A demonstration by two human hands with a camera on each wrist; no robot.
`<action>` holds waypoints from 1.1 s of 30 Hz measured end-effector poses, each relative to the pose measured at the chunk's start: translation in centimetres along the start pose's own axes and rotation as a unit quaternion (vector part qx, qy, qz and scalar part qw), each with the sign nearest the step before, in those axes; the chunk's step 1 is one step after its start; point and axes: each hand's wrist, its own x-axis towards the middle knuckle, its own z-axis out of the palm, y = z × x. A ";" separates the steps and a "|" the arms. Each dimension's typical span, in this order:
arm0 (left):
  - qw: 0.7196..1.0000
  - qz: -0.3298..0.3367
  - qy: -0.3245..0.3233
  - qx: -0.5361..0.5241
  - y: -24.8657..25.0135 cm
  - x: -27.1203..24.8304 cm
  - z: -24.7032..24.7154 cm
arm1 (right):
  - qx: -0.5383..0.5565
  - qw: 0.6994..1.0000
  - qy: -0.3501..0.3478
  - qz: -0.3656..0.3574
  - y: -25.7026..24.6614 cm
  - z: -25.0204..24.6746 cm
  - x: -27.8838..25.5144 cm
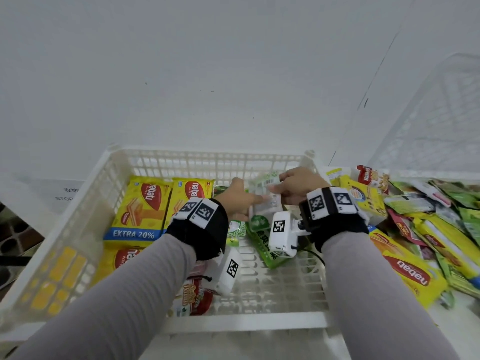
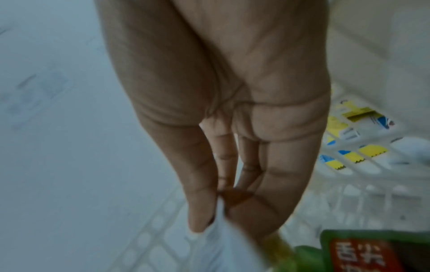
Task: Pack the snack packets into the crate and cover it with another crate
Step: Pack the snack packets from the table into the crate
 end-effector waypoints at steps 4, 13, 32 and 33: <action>0.994 -0.005 0.012 -0.107 0.5 0.0 -0.9 | 0.140 0.989 -0.040 0.011 -0.2 0.3 0.0; 0.997 0.040 0.050 -0.032 2.1 -0.7 -3.0 | -0.422 0.906 0.041 -0.016 3.1 2.5 1.6; 0.991 0.060 0.073 -0.094 2.9 -2.7 -7.4 | -0.456 0.855 -0.239 -0.070 -1.5 5.1 -4.8; 0.992 0.055 0.074 -0.086 2.8 -2.7 -7.4 | -0.491 0.833 -0.245 -0.076 -1.0 5.4 -4.7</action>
